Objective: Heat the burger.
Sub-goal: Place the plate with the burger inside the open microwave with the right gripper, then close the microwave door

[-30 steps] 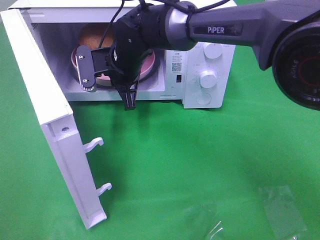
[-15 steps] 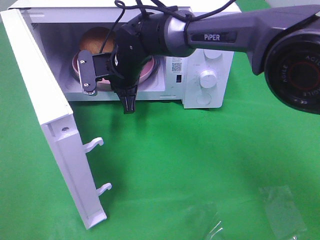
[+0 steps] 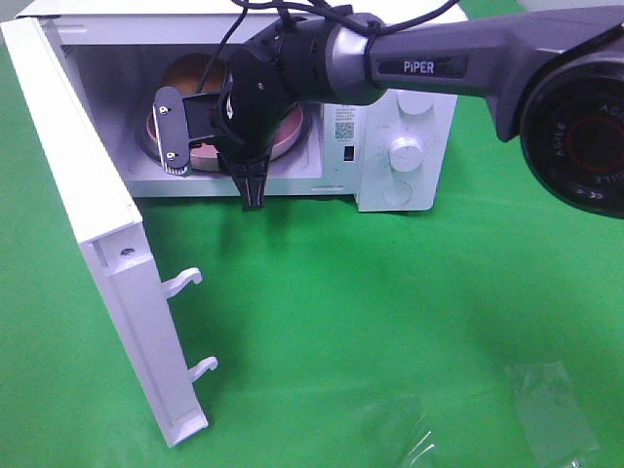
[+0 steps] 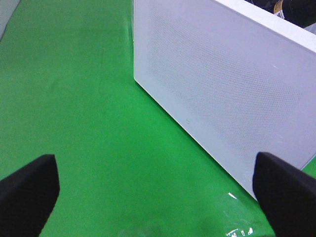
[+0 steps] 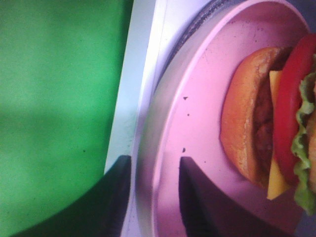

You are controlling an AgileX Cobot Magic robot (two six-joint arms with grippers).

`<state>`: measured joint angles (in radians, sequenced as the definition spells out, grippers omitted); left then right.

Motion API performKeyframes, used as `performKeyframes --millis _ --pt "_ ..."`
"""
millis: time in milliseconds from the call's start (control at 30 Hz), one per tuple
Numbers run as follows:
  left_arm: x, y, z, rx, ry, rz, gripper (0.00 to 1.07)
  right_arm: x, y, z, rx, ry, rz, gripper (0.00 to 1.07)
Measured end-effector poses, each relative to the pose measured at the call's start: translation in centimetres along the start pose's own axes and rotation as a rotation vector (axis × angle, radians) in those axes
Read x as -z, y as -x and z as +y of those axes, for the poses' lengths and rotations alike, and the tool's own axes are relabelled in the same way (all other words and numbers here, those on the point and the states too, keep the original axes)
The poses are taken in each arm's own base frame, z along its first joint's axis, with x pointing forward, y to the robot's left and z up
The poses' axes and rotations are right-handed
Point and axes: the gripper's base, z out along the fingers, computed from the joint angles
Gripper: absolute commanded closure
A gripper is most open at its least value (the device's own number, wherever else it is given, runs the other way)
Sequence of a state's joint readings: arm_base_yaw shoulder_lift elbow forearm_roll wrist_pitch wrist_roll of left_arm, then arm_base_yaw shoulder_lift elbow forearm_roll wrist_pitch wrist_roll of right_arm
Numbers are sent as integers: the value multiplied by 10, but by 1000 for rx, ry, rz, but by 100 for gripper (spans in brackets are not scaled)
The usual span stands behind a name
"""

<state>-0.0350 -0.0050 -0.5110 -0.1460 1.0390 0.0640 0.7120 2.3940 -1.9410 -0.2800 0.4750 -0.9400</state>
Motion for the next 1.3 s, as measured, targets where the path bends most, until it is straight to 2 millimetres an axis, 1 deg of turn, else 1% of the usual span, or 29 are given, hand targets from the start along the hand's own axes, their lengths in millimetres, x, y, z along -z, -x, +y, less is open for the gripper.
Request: performKeyframes --millis 367,400,433,500,600,633,667,767,800,867,900,933,967,1000,1033,1067,1100,1133,1167,1200,1233,1267,1300 --pt "0 0 0 0 0 0 6 0 -1 2 -12 20 15 65" --pt "0 0 0 0 0 0 6 1 -1 1 -31 17 14 61" --pt "0 0 0 0 0 0 6 1 -1 1 -31 17 14 61" --pt "0 0 0 0 0 0 6 7 0 -4 -59 3 8 52" --pt "0 0 0 0 0 0 6 9 0 -5 -65 2 7 50" --pt "0 0 0 0 0 0 6 13 0 -5 -79 2 1 46" --pt "0 0 0 0 0 0 6 17 -1 -1 -79 11 1 44" --pt "0 0 0 0 0 0 6 21 -3 3 -72 14 -3 44" --pt "0 0 0 0 0 0 6 24 -6 9 -68 27 -2 44" --pt "0 0 0 0 0 0 6 27 -7 11 -66 29 -2 44" --pt "0 0 0 0 0 0 6 32 -10 18 -62 42 -1 44" --pt "0 0 0 0 0 0 6 32 -10 18 -62 42 -1 44" --pt "0 0 0 0 0 0 6 39 -12 22 -59 44 -5 44" --pt "0 0 0 0 0 0 6 39 -12 22 -59 44 -5 44" --pt "0 0 0 0 0 0 6 46 -14 24 -53 40 -11 44" --pt "0 0 0 0 0 0 6 46 -14 24 -53 40 -11 44" --pt "0 0 0 0 0 0 6 51 -14 24 -52 36 -13 44" --pt "0 0 0 0 0 0 6 60 -16 26 -54 31 -12 44" --pt "0 0 0 0 0 0 6 60 -16 26 -54 31 -12 44" --pt "0 0 0 0 0 0 6 68 -19 28 -63 28 -7 44" --pt "0 0 0 0 0 0 6 68 -19 28 -63 28 -7 44" --pt "0 0 0 0 0 0 6 75 -22 32 -90 33 1 44" --pt "0 0 0 0 0 0 6 75 -22 32 -90 33 1 44"
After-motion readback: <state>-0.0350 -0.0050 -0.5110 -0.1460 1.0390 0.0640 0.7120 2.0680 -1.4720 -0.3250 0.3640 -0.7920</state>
